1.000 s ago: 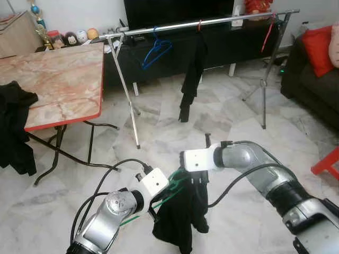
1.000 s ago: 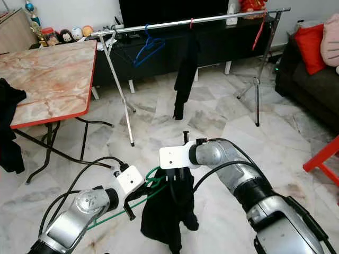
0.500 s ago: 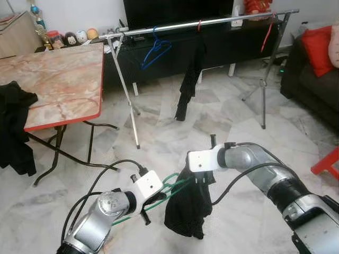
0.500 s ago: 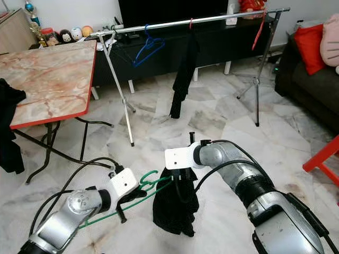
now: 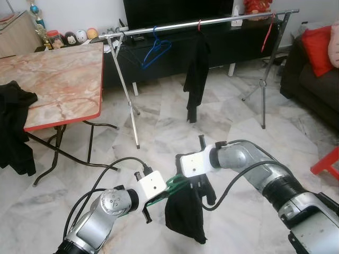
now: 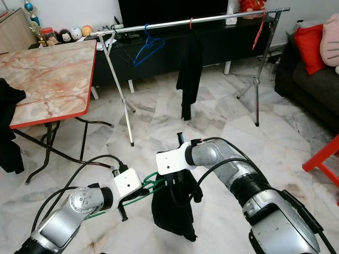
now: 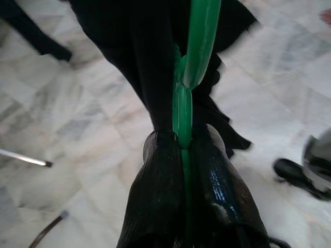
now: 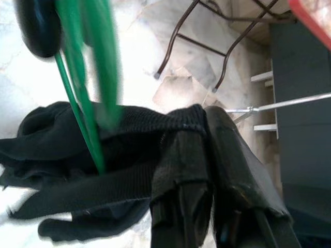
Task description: Hang hanger
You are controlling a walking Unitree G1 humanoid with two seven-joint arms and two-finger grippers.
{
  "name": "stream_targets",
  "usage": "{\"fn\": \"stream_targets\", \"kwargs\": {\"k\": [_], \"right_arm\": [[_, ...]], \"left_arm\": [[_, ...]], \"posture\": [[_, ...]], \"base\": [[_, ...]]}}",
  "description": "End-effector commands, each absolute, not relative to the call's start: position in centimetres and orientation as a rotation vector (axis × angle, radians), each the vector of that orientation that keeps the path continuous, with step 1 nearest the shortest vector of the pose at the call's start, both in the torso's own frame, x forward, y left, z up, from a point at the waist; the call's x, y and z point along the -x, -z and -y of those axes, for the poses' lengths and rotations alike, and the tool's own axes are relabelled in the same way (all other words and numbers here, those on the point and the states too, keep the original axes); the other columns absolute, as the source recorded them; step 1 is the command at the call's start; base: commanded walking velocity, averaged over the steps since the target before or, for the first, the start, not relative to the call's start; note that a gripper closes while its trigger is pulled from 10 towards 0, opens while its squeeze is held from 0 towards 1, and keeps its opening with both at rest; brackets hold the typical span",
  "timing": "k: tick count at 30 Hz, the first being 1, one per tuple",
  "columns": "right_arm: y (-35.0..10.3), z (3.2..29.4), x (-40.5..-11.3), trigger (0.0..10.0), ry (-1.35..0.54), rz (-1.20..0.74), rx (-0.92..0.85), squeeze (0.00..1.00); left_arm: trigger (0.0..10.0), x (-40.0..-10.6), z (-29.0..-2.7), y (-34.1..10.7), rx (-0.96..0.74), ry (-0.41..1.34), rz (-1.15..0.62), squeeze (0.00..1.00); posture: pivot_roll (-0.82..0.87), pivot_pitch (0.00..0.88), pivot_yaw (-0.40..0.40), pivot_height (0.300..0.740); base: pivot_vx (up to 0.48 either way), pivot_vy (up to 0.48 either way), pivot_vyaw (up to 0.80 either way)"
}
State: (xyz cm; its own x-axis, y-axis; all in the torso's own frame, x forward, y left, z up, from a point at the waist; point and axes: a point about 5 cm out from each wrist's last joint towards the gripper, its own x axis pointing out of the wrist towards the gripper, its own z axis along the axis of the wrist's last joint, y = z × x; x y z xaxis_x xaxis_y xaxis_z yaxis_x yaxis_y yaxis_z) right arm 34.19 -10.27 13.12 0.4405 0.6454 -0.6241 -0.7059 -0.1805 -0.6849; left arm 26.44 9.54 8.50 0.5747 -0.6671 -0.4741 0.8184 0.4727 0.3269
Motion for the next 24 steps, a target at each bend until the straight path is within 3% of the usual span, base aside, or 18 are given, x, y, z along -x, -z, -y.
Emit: {"fn": "stream_targets", "kwargs": {"k": [1, 17, 22, 24], "right_arm": [[-14.3, 8.6, -33.7, 10.0, -1.251, 0.038, 1.258, 0.0], [-16.2, 5.9, -29.4, 10.0, -1.538, 0.169, 1.057, 0.0], [-16.3, 6.0, -29.1, 10.0, -1.552, 0.162, 1.041, 0.0], [-16.0, 7.3, -31.1, 10.0, -1.395, 0.109, 1.089, 0.0]], "left_arm": [[10.0, -27.0, -9.5, -8.9, -0.592, 0.89, -0.263, 0.0], [10.0, -26.9, -7.6, -9.1, -0.499, 0.915, -0.216, 0.0], [10.0, -26.9, -7.5, -9.1, -0.5, 0.917, -0.212, 0.0], [10.0, -26.9, -7.5, -9.0, -0.504, 0.92, -0.212, 0.0]], "posture": [[-0.1, 0.0, 0.08, 0.74], [-0.11, 0.0, 0.081, 0.74], [-0.11, 0.0, 0.081, 0.74], [-0.11, 0.0, 0.079, 0.74]], "base": [[0.0, 0.0, 0.0], [0.0, 0.0, 0.0], [0.0, 0.0, 0.0], [0.0, 0.0, 0.0]]}}
